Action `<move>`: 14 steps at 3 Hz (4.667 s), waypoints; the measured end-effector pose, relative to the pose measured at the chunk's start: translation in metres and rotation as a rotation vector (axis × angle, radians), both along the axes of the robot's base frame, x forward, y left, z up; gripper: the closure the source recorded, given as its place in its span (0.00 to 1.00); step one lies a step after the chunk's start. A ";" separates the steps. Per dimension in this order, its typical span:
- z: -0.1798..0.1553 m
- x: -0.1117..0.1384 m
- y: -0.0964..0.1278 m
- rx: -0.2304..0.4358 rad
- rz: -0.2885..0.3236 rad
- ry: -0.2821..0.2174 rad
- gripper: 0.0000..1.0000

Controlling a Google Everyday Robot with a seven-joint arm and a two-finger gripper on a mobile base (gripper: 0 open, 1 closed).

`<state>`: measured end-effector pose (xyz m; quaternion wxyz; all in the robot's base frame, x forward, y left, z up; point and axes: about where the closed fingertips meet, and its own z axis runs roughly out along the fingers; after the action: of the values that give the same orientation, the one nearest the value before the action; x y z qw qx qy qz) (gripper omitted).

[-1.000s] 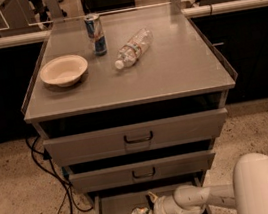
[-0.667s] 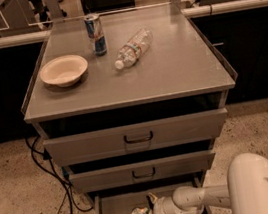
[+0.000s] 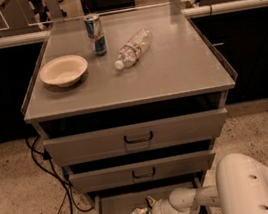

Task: Pick 7up can from bottom drawer and place on counter

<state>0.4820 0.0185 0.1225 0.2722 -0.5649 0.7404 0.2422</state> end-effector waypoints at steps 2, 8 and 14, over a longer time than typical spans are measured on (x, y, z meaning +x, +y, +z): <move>0.000 0.000 0.000 0.000 0.000 0.000 0.50; 0.063 -0.011 -0.009 0.052 0.081 0.002 1.00; 0.300 -0.024 -0.146 0.076 0.242 -0.168 1.00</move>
Offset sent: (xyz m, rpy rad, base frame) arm 0.0001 0.0002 0.0000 0.0000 -0.0001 0.0002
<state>0.4578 -0.1278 0.4229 0.3233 -0.6574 0.6319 0.2529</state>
